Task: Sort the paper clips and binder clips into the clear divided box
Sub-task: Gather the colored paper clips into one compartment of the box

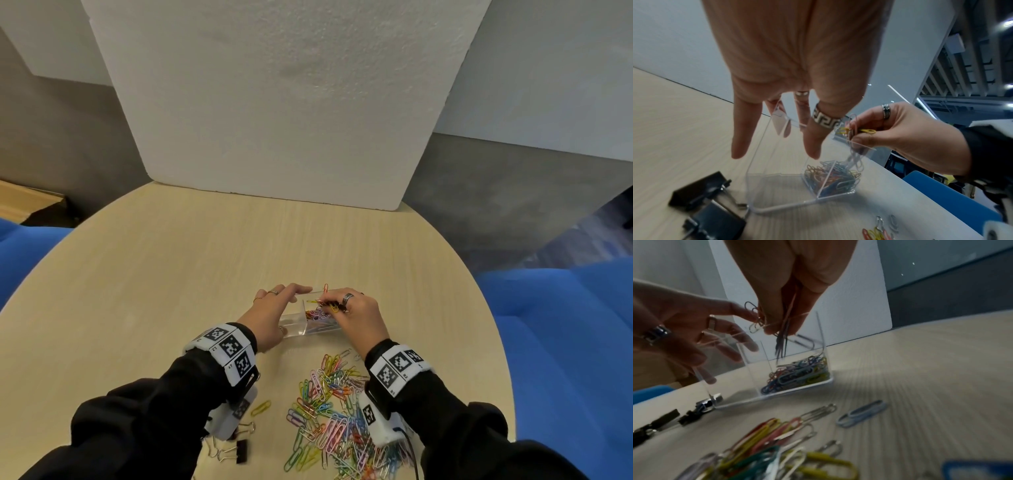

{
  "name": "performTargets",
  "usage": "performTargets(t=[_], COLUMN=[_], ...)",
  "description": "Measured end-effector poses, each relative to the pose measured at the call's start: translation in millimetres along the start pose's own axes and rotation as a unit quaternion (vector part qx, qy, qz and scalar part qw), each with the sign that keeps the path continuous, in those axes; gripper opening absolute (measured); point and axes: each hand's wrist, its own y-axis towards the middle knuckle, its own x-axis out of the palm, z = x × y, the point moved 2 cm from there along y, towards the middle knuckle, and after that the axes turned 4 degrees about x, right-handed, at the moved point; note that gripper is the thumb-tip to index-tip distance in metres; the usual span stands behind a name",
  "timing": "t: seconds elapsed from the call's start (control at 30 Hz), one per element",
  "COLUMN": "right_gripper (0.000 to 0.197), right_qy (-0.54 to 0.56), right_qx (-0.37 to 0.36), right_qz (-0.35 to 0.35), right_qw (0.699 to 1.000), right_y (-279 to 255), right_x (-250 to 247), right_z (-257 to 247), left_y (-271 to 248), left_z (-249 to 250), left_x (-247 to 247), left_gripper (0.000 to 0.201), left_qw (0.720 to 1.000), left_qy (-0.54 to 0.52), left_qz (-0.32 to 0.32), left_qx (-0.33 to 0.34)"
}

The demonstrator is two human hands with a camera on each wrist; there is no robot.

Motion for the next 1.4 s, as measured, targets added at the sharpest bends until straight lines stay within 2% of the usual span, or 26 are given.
performTargets(t=[0.17,0.37,0.47,0.57,0.7,0.83,0.93,1.0,1.1,1.17,1.3,1.4], right_gripper=[0.028,0.038,0.052,0.057,0.042,0.032,0.030,0.031,0.031,0.031,0.027,0.027], right_qy=[-0.137,-0.275,-0.338,-0.391,-0.433,-0.388,-0.351,-0.359,-0.413,-0.425,-0.452,-0.469], right_qx=[0.025,-0.023,-0.029,-0.020,-0.014,-0.043,-0.030,-0.006,-0.005,-0.011,-0.055,-0.057], right_qz=[-0.086,-0.143,-0.215,-0.259,-0.250,-0.211,-0.237,-0.267,-0.283,-0.269,-0.193,-0.197], right_qw=[0.986,0.950,0.916,0.883,0.866,0.896,0.906,0.894,0.865,0.864,0.869,0.859], right_y=[4,6,5,-1,-1,1,0,2,6,6,2,1], right_x=[-8,-27,-15,2,3,-12,-16,-12,-2,-1,-5,0], right_z=[2,-14,-9,-2,0,-4,-8,-6,-4,-5,-10,-8], left_y=[0,0,0,0,1,1,1,1,1,1,1,0], left_z=[-1,-1,-1,0,-1,-1,-1,-1,-1,-1,-1,-1], left_x=[0,1,1,2,2,2,2,2,2,2,3,3], left_gripper=[0.076,0.076,0.076,0.077,0.076,0.077,0.077,0.077,0.077,0.077,0.077,0.076], left_qw=[1.000,1.000,1.000,1.000,1.000,1.000,1.000,1.000,1.000,1.000,1.000,1.000], left_qy=[-0.004,-0.008,-0.010,-0.007,-0.001,0.001,-0.004,-0.002,-0.003,-0.003,-0.001,-0.004], left_qz=[-0.003,0.002,0.004,0.002,0.005,0.004,0.005,0.003,0.003,0.002,0.002,0.001], left_qx=[-0.001,0.000,0.001,-0.002,-0.002,0.001,0.002,0.002,-0.001,-0.001,0.001,0.003])
